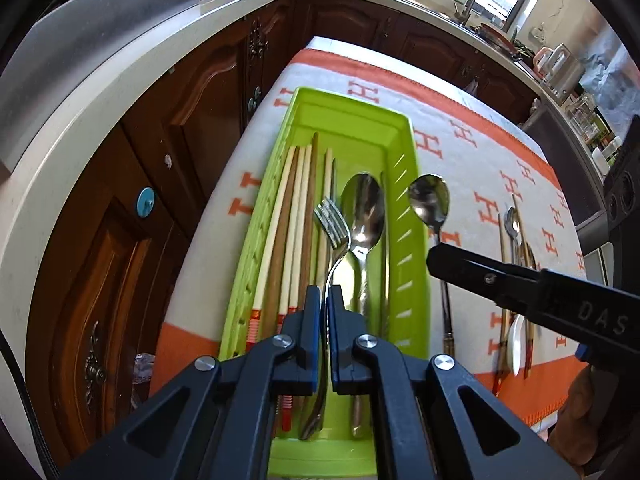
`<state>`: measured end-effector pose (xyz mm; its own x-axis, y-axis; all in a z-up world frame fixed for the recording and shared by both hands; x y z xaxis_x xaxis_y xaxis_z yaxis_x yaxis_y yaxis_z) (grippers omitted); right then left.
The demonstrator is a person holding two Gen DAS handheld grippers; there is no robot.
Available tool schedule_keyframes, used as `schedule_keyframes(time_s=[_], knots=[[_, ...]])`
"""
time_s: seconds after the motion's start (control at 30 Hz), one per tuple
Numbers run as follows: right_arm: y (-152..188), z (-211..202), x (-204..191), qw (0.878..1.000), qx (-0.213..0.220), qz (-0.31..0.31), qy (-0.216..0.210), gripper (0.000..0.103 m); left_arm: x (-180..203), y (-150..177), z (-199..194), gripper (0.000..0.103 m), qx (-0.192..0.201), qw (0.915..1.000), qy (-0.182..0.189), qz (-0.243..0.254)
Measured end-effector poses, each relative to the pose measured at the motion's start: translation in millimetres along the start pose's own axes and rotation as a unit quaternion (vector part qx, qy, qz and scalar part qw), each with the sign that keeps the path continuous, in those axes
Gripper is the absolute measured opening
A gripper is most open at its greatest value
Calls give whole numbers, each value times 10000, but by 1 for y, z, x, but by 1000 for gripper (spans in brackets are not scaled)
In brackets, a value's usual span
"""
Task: Organize utensils
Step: 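Carry the fork and teaspoon into the green tray and open both tools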
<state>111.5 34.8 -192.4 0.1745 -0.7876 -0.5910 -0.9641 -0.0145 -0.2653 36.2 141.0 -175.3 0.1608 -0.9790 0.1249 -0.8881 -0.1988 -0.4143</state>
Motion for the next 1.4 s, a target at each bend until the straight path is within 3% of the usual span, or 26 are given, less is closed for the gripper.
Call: schedule_keyframes(time_s=[0.23, 0.47, 0.67, 1.4], knots=[[2, 25, -3, 9998, -138, 50, 105, 2, -9, 10, 1, 2, -32, 10000, -25, -23], [0, 32, -3, 9996, -138, 128, 228, 3, -12, 13, -8, 26, 26, 10000, -39, -26], [0, 30, -2, 9995, -84, 237, 176, 6, -17, 14, -13, 39, 58, 9999, -39, -93], [1, -8, 13, 9992, 181, 97, 353, 8, -7, 16, -22, 45, 43, 9999, -136, 27]])
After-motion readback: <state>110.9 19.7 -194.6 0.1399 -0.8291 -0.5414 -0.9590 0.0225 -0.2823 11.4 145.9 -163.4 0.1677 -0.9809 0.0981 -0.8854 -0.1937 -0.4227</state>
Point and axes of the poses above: each gripper's, at about its wrist camera, not at the fingertips, and z roughly the way its jaws point, x to its right, y to its underside, the point moved 4 cm from there along z, roughly the way its jaws point, and after that the axes turned 4 degrees about -y, right-handed, at the moved point
